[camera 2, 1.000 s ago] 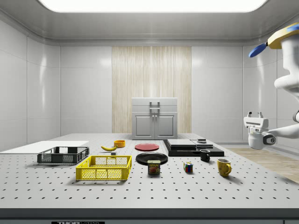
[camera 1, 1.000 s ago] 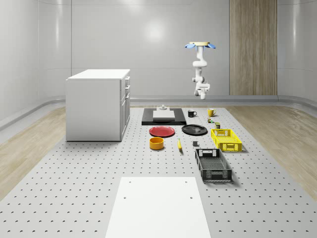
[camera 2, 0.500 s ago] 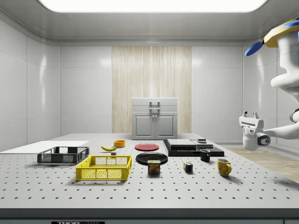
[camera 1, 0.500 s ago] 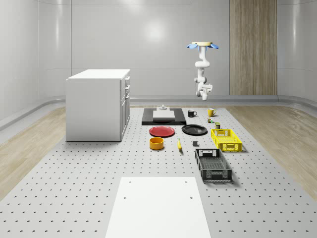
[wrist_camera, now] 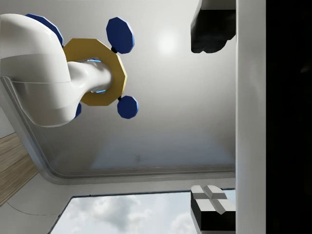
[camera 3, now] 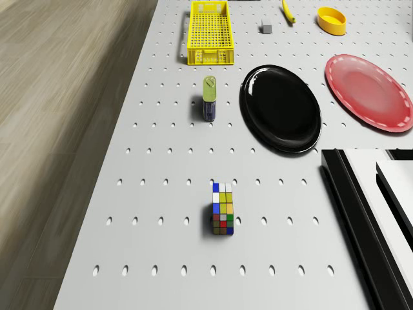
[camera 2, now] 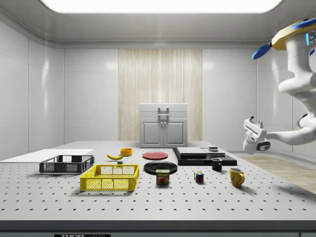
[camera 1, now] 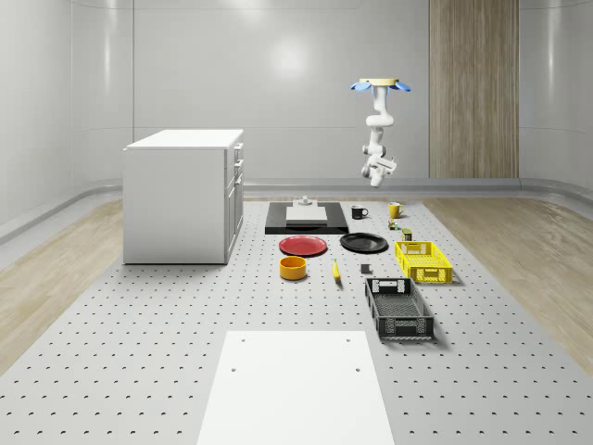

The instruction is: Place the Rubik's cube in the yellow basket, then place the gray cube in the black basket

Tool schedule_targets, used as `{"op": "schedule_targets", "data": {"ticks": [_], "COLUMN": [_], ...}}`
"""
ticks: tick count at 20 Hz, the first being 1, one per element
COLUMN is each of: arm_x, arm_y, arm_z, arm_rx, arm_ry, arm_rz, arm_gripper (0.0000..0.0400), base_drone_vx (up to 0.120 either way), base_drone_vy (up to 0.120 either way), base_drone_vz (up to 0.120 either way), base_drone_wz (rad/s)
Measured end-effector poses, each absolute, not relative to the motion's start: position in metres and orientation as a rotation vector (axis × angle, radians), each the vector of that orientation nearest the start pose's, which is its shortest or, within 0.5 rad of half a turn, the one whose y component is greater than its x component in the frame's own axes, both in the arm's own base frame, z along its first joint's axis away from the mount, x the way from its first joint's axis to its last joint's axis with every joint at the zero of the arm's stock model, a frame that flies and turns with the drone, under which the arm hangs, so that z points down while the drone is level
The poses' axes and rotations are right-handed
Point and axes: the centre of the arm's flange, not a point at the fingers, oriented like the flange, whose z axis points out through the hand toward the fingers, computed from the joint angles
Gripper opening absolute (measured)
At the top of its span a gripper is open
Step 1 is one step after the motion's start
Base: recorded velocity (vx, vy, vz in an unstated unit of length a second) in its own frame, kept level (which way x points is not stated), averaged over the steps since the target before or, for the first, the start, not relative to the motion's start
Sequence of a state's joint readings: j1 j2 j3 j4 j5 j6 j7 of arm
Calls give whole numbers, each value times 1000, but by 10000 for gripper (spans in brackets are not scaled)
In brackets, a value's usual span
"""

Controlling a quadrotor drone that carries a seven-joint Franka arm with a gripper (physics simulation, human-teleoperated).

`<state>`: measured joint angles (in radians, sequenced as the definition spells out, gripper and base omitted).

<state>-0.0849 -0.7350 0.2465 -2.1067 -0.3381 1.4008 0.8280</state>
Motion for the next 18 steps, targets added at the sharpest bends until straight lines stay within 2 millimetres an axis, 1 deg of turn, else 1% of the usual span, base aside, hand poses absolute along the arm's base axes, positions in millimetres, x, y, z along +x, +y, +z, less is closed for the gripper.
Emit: {"op": "schedule_targets", "data": {"ticks": [1, 3, 5, 6, 7, 8, 9, 10, 11, 12, 13, 14, 15, 16, 17, 18], "arm_x": [301, 302, 302, 303, 303, 304, 304, 305, 305, 306, 306, 306, 307, 307, 307, 307], "arm_y": [55, 71, 87, 93, 97, 99, 97, 93, 86, 78, 69, 61, 52, 45, 38, 32], "arm_z": [675, 661, 639, 625, 609, 592, 574, 558, 544, 531, 521, 513, 507, 503, 500, 497], "arm_rx": [-3343, -3495, -3668, -3752, -3824, -3876, -3895, -3870, -3789, -3648, -3448, -3196, -2906, -2596, 374, 313], "arm_ry": [1391, 1457, 1533, 1571, 1606, 1633, 1647, 1645, 1620, 1571, 1496, 1397, 1281, 1154, -168, -141], "arm_rz": [-508, -708, -1005, -1201, -1435, -1710, -2026, -2379, -2761, -3158, -3552, -3925, -4260, -4547, 784, 785], "arm_gripper": [400, 400, 400, 400, 400, 400, 400, 400, 400, 400, 400, 400, 400, 400, 400, 400], "base_drone_vx": [120, 120, 120, 120, 120, 120, 120, 120, 120, 120, 120, 120, 120, 120, 120, 120], "base_drone_vy": [0, 0, 0, 0, 0, 0, 0, 0, 0, 0, 0, 0, 0, 0, 0, 0], "base_drone_vz": [0, -120, -120, -120, -120, -120, -120, -120, -120, -120, -120, -120, -120, -120, -120, -120], "base_drone_wz": [0, 0, 0, 0, 0, 0, 0, 0, 0, 0, 0, 0, 0, 0, 0, 0]}}
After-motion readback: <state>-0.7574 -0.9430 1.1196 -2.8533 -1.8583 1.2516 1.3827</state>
